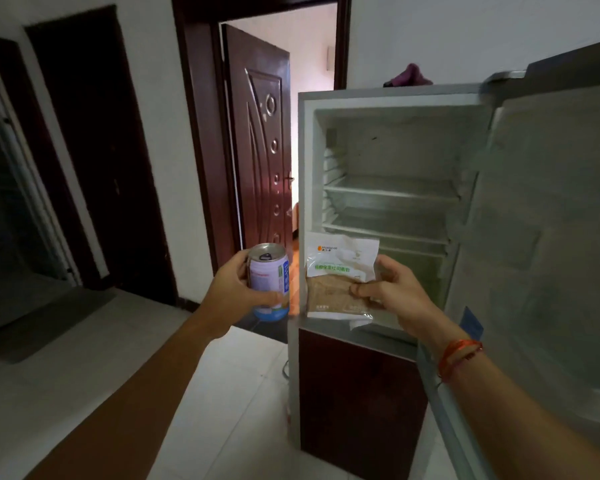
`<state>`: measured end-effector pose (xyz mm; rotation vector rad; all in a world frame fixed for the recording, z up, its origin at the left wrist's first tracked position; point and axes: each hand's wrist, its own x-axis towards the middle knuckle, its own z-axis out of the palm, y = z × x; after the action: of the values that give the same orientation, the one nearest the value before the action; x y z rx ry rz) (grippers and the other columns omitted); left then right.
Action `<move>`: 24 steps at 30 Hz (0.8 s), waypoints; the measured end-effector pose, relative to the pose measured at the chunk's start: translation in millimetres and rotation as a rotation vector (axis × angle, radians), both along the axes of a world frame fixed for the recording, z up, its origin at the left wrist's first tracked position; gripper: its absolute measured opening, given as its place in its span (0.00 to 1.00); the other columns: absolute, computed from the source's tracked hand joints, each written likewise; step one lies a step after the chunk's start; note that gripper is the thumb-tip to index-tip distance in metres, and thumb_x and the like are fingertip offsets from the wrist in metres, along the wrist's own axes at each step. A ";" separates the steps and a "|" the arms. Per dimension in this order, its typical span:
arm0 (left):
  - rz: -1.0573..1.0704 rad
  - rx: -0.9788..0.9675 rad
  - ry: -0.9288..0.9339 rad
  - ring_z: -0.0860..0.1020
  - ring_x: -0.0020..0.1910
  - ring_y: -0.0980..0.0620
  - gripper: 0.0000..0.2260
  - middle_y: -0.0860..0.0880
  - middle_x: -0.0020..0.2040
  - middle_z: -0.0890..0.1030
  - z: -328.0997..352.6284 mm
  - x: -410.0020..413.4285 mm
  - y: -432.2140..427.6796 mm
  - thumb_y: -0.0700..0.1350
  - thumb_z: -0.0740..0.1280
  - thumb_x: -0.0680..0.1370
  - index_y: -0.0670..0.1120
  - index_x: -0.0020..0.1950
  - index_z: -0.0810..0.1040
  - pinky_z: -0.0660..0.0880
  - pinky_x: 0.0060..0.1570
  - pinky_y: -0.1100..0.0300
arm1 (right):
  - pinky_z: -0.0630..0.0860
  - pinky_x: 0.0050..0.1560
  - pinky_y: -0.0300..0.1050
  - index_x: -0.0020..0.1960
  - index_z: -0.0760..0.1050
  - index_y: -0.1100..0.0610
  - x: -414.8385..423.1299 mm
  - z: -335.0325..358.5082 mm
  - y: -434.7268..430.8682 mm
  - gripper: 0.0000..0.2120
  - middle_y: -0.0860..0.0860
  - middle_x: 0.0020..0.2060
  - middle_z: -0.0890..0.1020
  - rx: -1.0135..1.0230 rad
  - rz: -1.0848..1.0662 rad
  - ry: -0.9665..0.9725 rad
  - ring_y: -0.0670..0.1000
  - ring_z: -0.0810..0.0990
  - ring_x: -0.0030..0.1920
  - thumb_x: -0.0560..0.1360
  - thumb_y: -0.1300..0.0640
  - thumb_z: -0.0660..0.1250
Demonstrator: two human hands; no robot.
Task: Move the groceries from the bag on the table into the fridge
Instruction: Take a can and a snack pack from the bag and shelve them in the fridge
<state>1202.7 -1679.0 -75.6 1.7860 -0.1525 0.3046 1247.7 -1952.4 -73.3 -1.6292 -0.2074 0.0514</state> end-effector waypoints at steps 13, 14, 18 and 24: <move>-0.135 -0.047 -0.046 0.83 0.54 0.45 0.34 0.46 0.54 0.84 24.8 200.5 -13.9 0.41 0.83 0.54 0.49 0.58 0.77 0.81 0.52 0.50 | 0.84 0.43 0.48 0.61 0.77 0.57 144.0 27.4 -16.9 0.22 0.55 0.50 0.86 0.023 -0.209 0.007 0.53 0.87 0.44 0.71 0.73 0.73; -0.143 -0.042 -0.049 0.83 0.54 0.45 0.35 0.46 0.54 0.84 26.5 212.1 -17.5 0.45 0.83 0.52 0.50 0.57 0.78 0.81 0.52 0.48 | 0.85 0.45 0.50 0.62 0.77 0.58 151.4 28.8 -19.8 0.22 0.55 0.50 0.85 0.027 -0.227 0.010 0.55 0.87 0.46 0.71 0.73 0.73; -0.187 -0.074 -0.038 0.83 0.53 0.46 0.37 0.47 0.54 0.84 33.6 261.1 -31.8 0.47 0.83 0.50 0.50 0.58 0.78 0.81 0.53 0.45 | 0.85 0.44 0.50 0.62 0.76 0.58 182.6 32.0 -30.2 0.22 0.55 0.51 0.85 0.013 -0.298 0.009 0.55 0.87 0.47 0.71 0.72 0.73; -0.249 -0.065 -0.063 0.83 0.52 0.47 0.31 0.49 0.52 0.83 45.8 345.4 -51.5 0.40 0.83 0.56 0.54 0.54 0.77 0.82 0.48 0.52 | 0.84 0.49 0.56 0.64 0.75 0.58 238.1 42.5 -37.2 0.22 0.54 0.54 0.84 0.008 -0.415 -0.030 0.56 0.86 0.50 0.72 0.71 0.72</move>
<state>1548.1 -1730.5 -29.8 1.6724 -0.4017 0.1852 1485.9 -1989.6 -30.8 -1.6369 0.1102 -0.2912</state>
